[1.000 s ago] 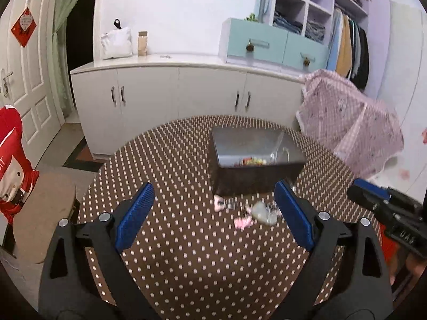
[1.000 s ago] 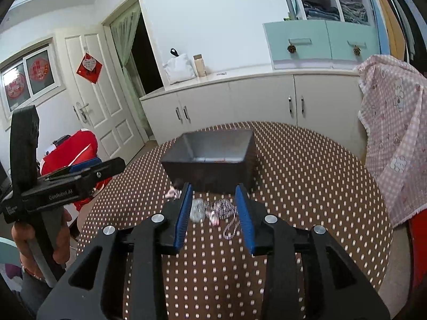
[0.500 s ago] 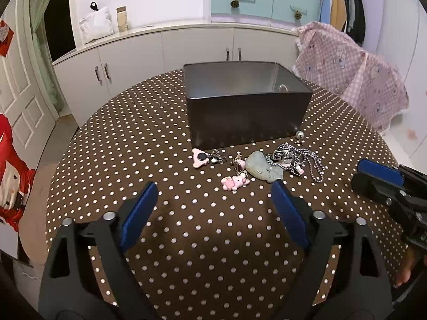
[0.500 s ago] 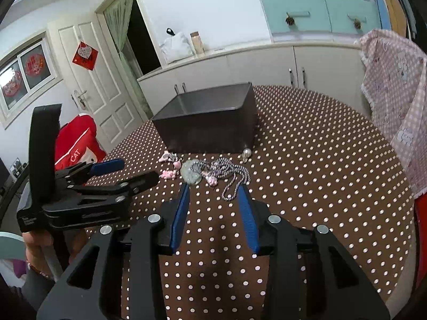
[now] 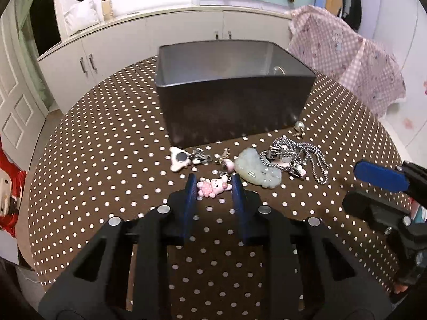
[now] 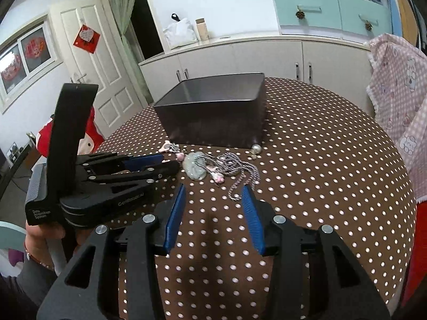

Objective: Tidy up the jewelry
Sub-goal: 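Grasp the pink charm with the left tool while the right tool grasps the jade pendant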

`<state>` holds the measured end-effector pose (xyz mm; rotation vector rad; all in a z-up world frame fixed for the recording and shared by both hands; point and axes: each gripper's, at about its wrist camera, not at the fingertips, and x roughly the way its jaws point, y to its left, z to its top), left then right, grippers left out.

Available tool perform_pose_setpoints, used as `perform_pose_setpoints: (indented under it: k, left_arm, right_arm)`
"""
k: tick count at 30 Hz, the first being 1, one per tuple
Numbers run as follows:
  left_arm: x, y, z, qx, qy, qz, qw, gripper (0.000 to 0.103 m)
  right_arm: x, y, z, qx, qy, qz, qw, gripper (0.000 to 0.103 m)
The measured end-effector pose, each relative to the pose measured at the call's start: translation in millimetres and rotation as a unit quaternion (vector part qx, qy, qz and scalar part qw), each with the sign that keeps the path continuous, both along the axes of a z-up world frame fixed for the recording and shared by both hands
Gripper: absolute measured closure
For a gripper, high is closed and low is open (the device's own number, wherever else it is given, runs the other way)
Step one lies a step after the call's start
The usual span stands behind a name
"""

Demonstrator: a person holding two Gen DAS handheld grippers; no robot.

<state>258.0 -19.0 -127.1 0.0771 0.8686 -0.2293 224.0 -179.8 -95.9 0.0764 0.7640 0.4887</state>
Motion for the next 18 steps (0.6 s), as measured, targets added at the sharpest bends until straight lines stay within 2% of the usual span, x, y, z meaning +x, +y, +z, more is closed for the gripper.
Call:
perform_pose_setpoints:
  k: [4, 11, 18]
  left_arm:
    - [-11.7, 17.0, 9.1, -0.017, -0.028, 0.025, 0.9991, 0.076]
    - [-32.6, 43.8, 19.9, -0.033, -0.044, 0.043, 0.9976, 0.076]
    - [-37.2, 54.4, 25.1, -0.039, -0.052, 0.050, 0.9967, 0.076]
  right_arm:
    - [1.9, 14.1, -1.2, -0.009, 0.005, 0.018, 1.000, 0.062]
    - [15.2, 45.9, -7.3, -0.040, 0.031, 0.060, 0.997, 0.062]
    - [38.2, 52.6, -19.7, -0.075, 0.047, 0.050, 0.995, 0.062]
